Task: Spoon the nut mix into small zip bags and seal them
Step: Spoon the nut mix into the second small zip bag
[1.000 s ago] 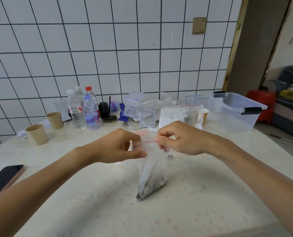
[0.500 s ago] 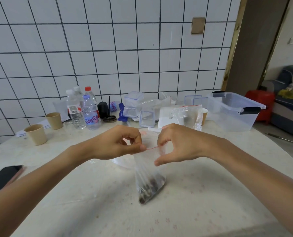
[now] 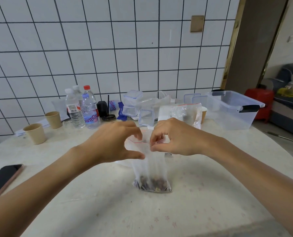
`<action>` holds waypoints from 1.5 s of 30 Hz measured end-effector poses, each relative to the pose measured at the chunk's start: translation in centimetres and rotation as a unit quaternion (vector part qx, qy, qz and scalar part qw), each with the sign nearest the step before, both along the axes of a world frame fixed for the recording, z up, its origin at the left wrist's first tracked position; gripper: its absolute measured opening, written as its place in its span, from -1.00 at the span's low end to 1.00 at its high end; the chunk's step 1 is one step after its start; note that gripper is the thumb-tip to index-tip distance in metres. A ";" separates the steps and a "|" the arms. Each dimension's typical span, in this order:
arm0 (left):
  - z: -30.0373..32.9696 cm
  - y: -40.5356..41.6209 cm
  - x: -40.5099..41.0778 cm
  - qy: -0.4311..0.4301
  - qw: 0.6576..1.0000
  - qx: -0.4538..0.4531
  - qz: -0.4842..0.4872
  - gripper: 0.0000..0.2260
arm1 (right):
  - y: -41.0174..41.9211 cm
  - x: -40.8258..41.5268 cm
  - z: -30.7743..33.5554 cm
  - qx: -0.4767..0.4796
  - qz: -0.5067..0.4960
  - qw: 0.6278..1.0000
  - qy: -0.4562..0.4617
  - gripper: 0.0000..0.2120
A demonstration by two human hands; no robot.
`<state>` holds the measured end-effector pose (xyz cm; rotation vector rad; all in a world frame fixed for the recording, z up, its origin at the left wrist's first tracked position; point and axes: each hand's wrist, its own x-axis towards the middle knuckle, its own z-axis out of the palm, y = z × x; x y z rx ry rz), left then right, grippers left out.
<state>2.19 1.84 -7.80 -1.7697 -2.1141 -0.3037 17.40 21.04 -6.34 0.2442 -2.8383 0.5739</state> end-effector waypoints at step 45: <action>-12.9 1.1 0.9 -0.535 0.838 0.108 0.004 -0.69 | -0.7 1.2 -14.9 -0.444 -0.145 0.884 -0.032 -0.77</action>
